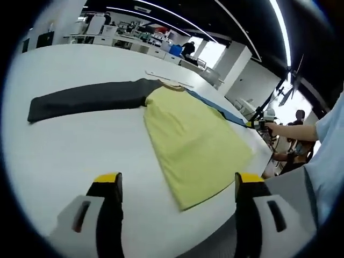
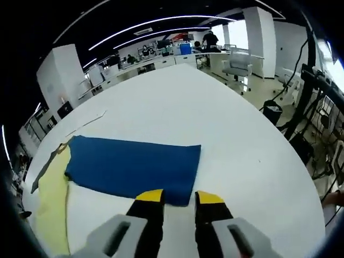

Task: Fold the garment on the visible template until the final outline fits inside the template.

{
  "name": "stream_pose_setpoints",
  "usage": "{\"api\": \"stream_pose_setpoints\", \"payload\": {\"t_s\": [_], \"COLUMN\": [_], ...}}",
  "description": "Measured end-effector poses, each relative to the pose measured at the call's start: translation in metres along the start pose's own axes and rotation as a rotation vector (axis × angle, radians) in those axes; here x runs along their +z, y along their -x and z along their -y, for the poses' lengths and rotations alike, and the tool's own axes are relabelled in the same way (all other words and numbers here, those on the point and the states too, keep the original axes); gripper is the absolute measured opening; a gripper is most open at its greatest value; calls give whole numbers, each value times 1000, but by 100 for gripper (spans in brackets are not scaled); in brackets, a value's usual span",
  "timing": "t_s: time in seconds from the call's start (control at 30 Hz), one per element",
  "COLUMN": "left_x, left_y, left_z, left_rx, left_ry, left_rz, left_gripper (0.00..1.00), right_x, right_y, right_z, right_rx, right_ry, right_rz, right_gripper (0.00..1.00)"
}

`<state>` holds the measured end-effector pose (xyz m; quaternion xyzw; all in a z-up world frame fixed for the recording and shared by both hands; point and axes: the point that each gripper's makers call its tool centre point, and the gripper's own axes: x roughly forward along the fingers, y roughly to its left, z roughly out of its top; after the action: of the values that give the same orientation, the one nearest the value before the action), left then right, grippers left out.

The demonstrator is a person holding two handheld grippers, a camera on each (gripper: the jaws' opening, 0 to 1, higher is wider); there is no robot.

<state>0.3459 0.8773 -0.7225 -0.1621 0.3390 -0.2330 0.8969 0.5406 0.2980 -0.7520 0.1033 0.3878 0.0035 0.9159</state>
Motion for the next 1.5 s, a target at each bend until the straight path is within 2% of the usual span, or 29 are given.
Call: {"api": "stream_pose_setpoints", "payload": {"t_s": [0.17, 0.27, 0.43, 0.67, 0.77, 0.87, 0.93, 1.03, 1.13, 1.27, 1.37, 1.5], "left_x": [1, 0, 3, 3, 4, 6, 5, 7, 9, 15, 20, 23], "left_y": [-2, -2, -2, -1, -2, -2, -2, -3, -2, 0, 1, 1], "left_z": [1, 0, 3, 3, 3, 5, 6, 7, 7, 8, 11, 12], "left_rx": [-5, 0, -15, -11, -14, -25, -34, -40, -41, -40, -52, -55], "left_ry": [3, 1, 15, 5, 8, 14, 20, 11, 10, 4, 0, -14], "left_rz": [0, -3, 13, 16, 22, 35, 32, 39, 51, 75, 102, 120], "left_gripper": [80, 79, 79, 77, 77, 78, 78, 80, 79, 77, 83, 84], "right_x": [0, 13, 36, 62, 72, 83, 89, 92, 94, 99, 101, 99], "right_y": [-3, 0, 6, 9, 10, 11, 10, 6, -5, -21, -29, -34], "right_z": [8, 8, 6, -10, -24, -47, -70, -104, -129, -168, -196, -237], "right_rx": [-45, -46, -64, -52, -28, 18, 77, 128, 174, 265, 319, 396], "right_ry": [24, 6, 47, 94, 133, 167, 201, 325, 391, 376, 413, 454], "right_rz": [-8, 42, 97, 142, 159, 180, 190, 180, 172, 178, 172, 162], "right_gripper": [0, 0, 0, 0, 0, 0, 0, 0, 0, 0, 0, 0]}}
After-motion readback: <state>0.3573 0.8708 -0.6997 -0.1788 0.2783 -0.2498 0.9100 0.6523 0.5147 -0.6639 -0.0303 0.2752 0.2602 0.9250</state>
